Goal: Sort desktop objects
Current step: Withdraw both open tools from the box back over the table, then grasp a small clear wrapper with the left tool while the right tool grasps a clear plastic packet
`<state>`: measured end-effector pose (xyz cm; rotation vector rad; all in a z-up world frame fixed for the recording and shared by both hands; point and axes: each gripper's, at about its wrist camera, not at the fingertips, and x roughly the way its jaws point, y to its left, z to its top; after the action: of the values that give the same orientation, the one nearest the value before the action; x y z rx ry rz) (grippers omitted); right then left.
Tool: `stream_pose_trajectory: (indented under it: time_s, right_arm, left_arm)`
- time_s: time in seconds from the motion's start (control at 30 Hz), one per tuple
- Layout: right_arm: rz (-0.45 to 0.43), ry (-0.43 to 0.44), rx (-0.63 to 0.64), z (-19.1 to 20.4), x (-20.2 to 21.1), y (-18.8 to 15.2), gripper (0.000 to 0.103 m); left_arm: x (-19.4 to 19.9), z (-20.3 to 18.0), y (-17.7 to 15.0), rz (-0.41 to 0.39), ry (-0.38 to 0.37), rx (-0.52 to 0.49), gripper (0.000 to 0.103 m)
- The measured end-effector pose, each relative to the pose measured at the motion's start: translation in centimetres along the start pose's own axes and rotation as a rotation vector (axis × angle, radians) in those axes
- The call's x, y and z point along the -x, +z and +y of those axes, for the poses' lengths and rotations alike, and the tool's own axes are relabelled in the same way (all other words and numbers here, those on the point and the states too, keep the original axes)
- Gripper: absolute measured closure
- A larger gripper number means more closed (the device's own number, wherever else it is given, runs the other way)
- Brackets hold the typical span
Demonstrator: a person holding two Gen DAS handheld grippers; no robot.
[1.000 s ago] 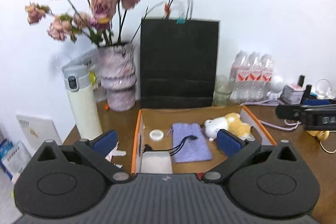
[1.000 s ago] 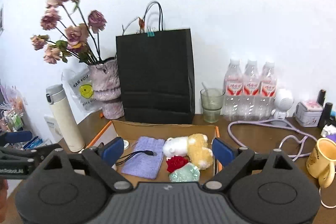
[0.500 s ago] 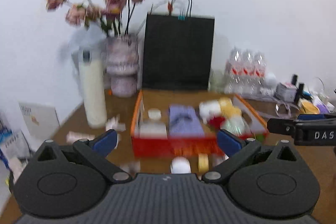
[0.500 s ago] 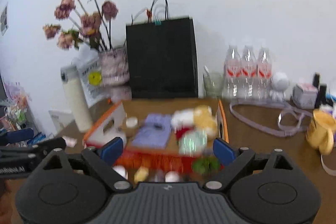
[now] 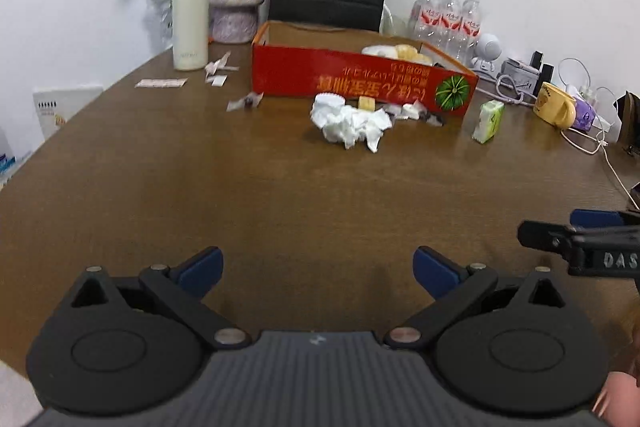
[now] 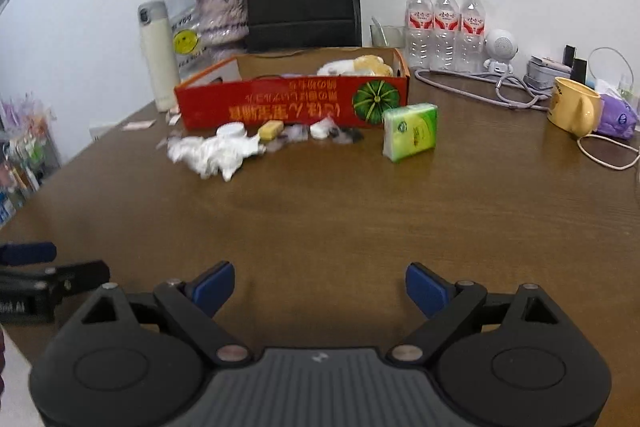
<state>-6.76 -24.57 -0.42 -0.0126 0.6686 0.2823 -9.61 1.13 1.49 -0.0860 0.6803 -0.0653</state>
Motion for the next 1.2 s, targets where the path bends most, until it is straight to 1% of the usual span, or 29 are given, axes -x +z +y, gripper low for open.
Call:
stream_pose_trajectory:
  time_s: [0.07, 0.2, 0.27, 0.33, 0.43, 0.5, 0.53, 0.63, 0.67, 0.7, 0.73, 0.8, 0.83, 0.87, 0.93, 0.97, 1.0, 1.03, 1.07, 1.1, 1.13, 1.17, 1.2]
  right_arm:
    - [0.003, -0.005, 0.004, 0.1, 0.3, -0.3, 0.011]
    - [-0.01, 0.006, -0.029, -0.1, 0.0, 0.4, 0.011]
    - [-0.01, 0.011, -0.039, -0.5, -0.5, 0.6, 0.011]
    - [-0.007, 0.006, -0.042, -0.9, -1.0, 0.8, 0.011]
    - [0.001, -0.004, -0.056, -1.7, -1.9, 1.3, 0.011]
    - [-0.007, -0.001, -0.063, -2.2, -2.1, 1.8, 0.011]
    - [-0.012, 0.006, -0.065, -2.5, -2.2, 2.0, 0.011]
    - [-0.016, 0.02, -0.071, -3.0, -3.0, 2.6, 0.012]
    - [-0.013, 0.024, -0.075, -3.1, -3.6, 3.0, 0.015]
    - [-0.014, 0.032, -0.078, -3.2, -4.1, 3.3, 0.02]
    - [-0.017, 0.044, -0.079, -3.1, -4.6, 3.7, 0.022]
    - [-0.017, 0.069, -0.071, -2.7, -6.1, 4.8, 0.035]
    - [-0.016, 0.081, -0.06, -2.3, -6.9, 5.5, 0.038]
    - [-0.02, 0.093, -0.047, -1.8, -7.7, 6.3, 0.044]
    - [-0.033, 0.11, -0.027, -1.0, -9.3, 7.7, 0.047]
    - [-0.031, 0.119, -0.024, -0.6, -10.2, 8.5, 0.05]
    - [-0.03, 0.13, -0.026, -0.3, -11.0, 9.2, 0.056]
    - [-0.029, 0.142, -0.03, 0.0, -12.0, 10.0, 0.058]
    - [-0.021, 0.145, -0.03, 0.4, -13.0, 10.7, 0.06]
    - [-0.018, 0.142, -0.026, 0.8, -13.8, 11.3, 0.062]
    - [-0.017, 0.14, -0.023, 1.0, -14.6, 11.8, 0.064]
    - [-0.01, 0.136, -0.029, 1.2, -15.4, 12.4, 0.066]
    - [0.004, 0.131, -0.037, 1.4, -16.1, 12.8, 0.067]
  left_arm:
    - [-0.3, -0.1, 0.5, 0.003, -0.012, -0.002, 0.0]
    - [-1.4, -1.0, 1.4, -0.008, -0.016, -0.044, 0.0]
    - [-2.4, -1.1, 2.3, -0.008, -0.026, -0.033, 0.0]
    - [-3.5, -1.4, 3.7, -0.04, -0.036, -0.035, 0.0]
    - [-5.3, -1.6, 6.1, -0.111, 0.006, -0.077, 0.0]
    - [-6.4, -0.7, 7.7, -0.157, 0.04, -0.098, 0.0]
    - [-6.9, 0.0, 8.4, -0.167, 0.063, -0.095, 0.0]
    - [-9.1, 2.8, 10.3, -0.141, 0.124, -0.041, 0.012]
    - [-9.7, 3.8, 10.8, -0.133, 0.133, -0.016, 0.017]
    - [-10.4, 4.6, 11.4, -0.124, 0.135, -0.006, 0.018]
    - [-11.2, 5.2, 11.9, -0.115, 0.138, -0.011, 0.019]
    - [-12.9, 6.1, 12.8, -0.091, 0.14, -0.032, 0.025]
    - [-13.6, 6.5, 13.1, -0.081, 0.138, -0.03, 0.028]
    - [-14.4, 6.8, 13.6, -0.072, 0.12, -0.029, 0.03]
    - [-15.4, 7.1, 14.0, -0.071, 0.081, -0.048, 0.034]
    - [-16.0, 7.1, 14.2, -0.073, 0.072, -0.067, 0.039]
    - [-16.8, 6.9, 14.4, -0.057, 0.083, -0.093, 0.042]
    - [-17.6, 6.8, 14.5, -0.036, 0.098, -0.116, 0.045]
    - [-18.2, 6.7, 14.5, -0.02, 0.11, -0.129, 0.052]
    - [-18.7, 6.8, 14.4, -0.01, 0.111, -0.121, 0.059]
    - [-18.9, 7.1, 14.3, 0.007, 0.1, -0.109, 0.063]
    - [-19.0, 7.4, 14.1, 0.006, 0.081, -0.091, 0.069]
    - [-18.9, 7.6, 14.0, 0.004, 0.077, -0.089, 0.075]
